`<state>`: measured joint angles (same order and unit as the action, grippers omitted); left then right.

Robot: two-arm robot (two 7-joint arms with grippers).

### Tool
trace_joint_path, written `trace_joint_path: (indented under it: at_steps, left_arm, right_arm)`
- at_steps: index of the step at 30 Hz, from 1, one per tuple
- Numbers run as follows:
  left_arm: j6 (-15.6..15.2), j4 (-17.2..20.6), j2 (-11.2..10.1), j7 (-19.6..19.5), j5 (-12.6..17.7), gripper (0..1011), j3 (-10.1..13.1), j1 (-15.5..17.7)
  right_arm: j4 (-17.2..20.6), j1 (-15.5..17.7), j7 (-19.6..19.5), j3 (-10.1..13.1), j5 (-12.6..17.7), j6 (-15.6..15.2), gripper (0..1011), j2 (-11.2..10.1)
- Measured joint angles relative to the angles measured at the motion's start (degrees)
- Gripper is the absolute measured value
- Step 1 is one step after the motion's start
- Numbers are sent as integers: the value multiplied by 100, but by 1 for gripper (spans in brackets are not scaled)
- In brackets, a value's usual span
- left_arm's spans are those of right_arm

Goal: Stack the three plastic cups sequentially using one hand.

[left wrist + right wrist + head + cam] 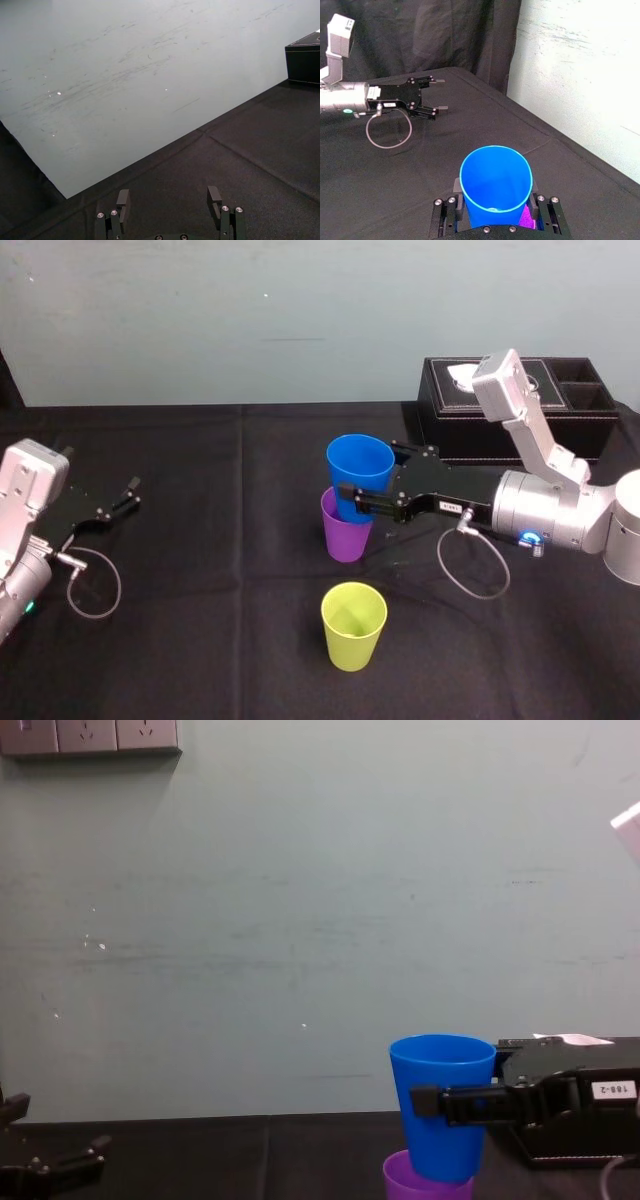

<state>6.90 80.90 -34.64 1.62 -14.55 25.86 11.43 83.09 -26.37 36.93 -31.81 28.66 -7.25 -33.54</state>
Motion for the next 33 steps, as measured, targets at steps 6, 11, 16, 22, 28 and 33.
trace_joint_path:
  at_steps: [6, 11, 16, 22, 28, 33]
  left_arm:
    - [0, 0, 0, 0, 0, 1011, 0, 0]
    - [0, 0, 0, 0, 0, 1011, 0, 0]
    - [0, 0, 0, 0, 0, 1011, 0, 0]
    - [0, 0, 0, 0, 0, 1011, 0, 0]
    - [0, 0, 0, 0, 0, 1011, 0, 0]
    - [0, 0, 0, 0, 0, 1011, 0, 0]
  right_arm:
    - [-126, -82, -1, -29, -63, 12, 723, 86]
    - [-277, -166, 13, -63, -120, 30, 723, 159]
    - [-349, -203, 44, -71, -134, 39, 723, 199]
    - [-431, -235, 86, -87, -156, 49, 723, 239]
    - [-510, -258, 104, -108, -179, 71, 723, 283]
    - [-580, -276, 124, -123, -206, 81, 723, 312]
